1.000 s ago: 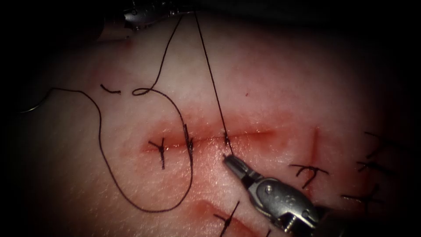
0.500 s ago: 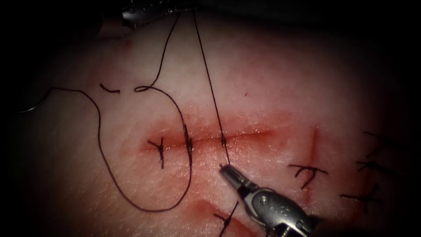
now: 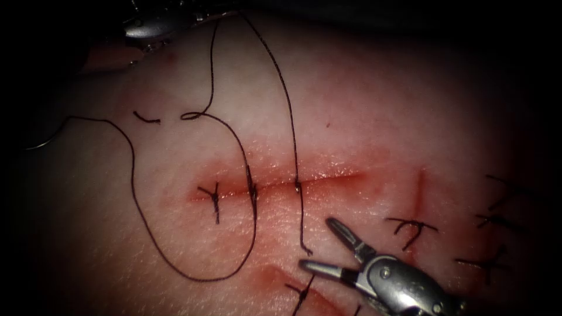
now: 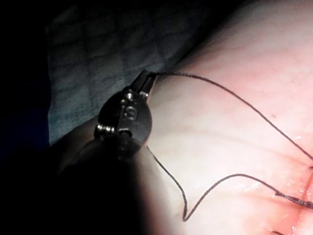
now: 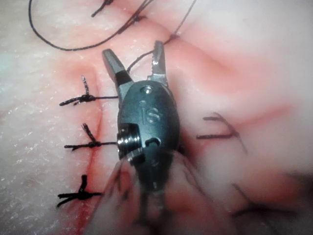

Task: Wound Closure
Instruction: Cut the suture with the blades in the right gripper, then set the suture down.

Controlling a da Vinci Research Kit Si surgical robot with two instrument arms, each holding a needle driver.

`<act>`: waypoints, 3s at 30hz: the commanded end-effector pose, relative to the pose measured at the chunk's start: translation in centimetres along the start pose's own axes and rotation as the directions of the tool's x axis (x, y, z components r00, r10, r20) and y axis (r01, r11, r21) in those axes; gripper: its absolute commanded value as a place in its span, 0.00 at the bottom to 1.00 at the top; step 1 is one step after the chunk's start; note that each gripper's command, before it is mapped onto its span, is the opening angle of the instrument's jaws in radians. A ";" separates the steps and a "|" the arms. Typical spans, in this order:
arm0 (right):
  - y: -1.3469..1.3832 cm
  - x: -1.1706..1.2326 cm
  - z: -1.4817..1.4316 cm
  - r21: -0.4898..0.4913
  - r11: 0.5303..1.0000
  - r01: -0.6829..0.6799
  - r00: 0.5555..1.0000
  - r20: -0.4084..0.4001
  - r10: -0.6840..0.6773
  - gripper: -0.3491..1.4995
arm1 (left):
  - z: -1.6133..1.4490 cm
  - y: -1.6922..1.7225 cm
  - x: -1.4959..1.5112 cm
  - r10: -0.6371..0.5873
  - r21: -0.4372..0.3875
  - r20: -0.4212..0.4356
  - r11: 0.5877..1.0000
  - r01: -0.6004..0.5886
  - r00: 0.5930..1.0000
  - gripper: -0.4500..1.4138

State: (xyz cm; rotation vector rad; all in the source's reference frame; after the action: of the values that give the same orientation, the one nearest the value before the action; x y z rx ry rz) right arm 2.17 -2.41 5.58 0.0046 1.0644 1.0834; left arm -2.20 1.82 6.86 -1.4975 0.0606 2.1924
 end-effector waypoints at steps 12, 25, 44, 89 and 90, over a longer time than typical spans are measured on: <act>0.34 0.30 0.77 -0.020 1.000 -0.016 0.996 0.088 0.018 0.81 | -0.26 0.34 0.71 -0.022 0.036 -0.033 0.999 0.023 0.999 0.00; 0.30 0.16 1.32 -0.008 0.998 0.063 0.988 0.139 -0.062 0.76 | -0.29 0.44 0.79 -0.021 0.028 -0.045 0.999 0.023 0.999 0.00; 0.23 0.07 1.70 0.003 0.995 0.097 0.979 0.178 -0.096 0.69 | -0.32 0.56 0.88 -0.010 0.006 -0.076 1.000 0.011 0.997 0.00; 1.15 -0.19 -0.01 0.129 0.945 0.301 0.943 0.108 -0.315 0.93 | -1.96 2.17 0.35 0.015 -0.051 -0.117 0.998 -0.021 0.993 0.15; 1.15 -0.20 -0.01 0.128 0.945 0.302 0.943 0.105 -0.316 0.93 | -2.00 2.24 0.32 0.004 -0.053 -0.118 0.999 -0.011 0.993 0.20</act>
State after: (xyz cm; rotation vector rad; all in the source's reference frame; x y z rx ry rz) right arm 1.26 -1.95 6.18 -0.0086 0.9705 0.7309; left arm -1.41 -0.76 5.21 -1.6537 0.0432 2.1262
